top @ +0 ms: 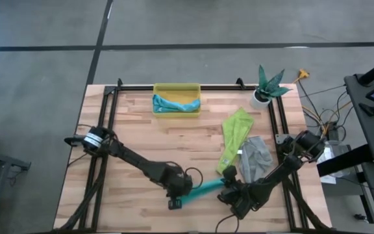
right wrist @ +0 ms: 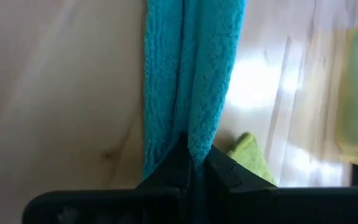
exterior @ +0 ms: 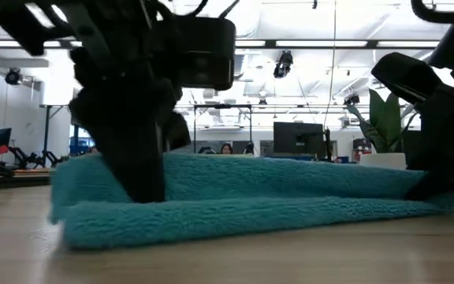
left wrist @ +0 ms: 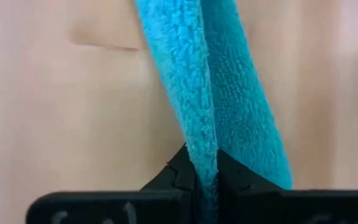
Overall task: Roll microfiber towels into tight, uniform cylinder then place into a basket
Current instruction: Roll the light blue towel
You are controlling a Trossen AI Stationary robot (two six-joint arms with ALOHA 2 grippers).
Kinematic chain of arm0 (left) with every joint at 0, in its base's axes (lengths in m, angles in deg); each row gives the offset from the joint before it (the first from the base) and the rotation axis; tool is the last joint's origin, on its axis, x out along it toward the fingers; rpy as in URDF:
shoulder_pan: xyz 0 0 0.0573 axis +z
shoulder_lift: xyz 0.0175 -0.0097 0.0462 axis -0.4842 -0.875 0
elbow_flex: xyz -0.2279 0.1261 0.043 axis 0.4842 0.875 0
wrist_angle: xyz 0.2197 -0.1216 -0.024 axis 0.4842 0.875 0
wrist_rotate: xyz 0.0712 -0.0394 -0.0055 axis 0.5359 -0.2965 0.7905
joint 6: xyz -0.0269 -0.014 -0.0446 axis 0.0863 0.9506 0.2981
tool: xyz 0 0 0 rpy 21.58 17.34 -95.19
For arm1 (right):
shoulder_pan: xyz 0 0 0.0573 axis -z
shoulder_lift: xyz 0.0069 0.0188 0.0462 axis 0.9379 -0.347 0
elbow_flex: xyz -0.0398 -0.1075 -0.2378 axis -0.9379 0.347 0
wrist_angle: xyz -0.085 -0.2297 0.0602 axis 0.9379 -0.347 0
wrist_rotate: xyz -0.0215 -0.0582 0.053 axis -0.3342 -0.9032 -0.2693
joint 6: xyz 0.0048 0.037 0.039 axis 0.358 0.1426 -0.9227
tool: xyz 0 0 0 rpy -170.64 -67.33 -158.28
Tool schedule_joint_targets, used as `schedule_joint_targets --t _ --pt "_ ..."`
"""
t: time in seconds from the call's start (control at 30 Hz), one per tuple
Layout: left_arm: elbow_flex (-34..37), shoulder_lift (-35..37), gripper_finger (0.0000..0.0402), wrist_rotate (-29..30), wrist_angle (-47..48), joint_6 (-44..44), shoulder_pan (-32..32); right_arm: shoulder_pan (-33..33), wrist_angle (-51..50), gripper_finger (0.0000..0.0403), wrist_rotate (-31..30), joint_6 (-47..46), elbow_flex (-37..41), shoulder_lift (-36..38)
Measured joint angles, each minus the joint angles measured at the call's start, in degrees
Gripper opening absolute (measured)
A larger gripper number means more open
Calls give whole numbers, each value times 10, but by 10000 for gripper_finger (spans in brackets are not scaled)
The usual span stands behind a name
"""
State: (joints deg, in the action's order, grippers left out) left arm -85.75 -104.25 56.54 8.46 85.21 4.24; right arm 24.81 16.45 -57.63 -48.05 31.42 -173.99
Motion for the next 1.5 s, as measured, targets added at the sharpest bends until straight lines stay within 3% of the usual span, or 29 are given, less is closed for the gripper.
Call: schedule_joint_targets --t 0.47,0.7,0.87,1.13,1.27,1.5 --pt "-13 1 1 13 19 0 -13 20 -9 9 -31 52 0 90" --pt "-13 1 0 4 16 2 -13 89 22 9 101 46 13 71" --pt "-20 2 0 21 25 10 -16 116 31 9 108 110 16 44" --pt "-29 2 0 92 75 0 -27 128 44 9 56 221 25 11" --pt "-29 2 0 143 81 -25 -36 128 45 9 28 222 29 3" --pt "-30 -3 0 240 79 -145 -67 129 46 9 28 167 30 4"
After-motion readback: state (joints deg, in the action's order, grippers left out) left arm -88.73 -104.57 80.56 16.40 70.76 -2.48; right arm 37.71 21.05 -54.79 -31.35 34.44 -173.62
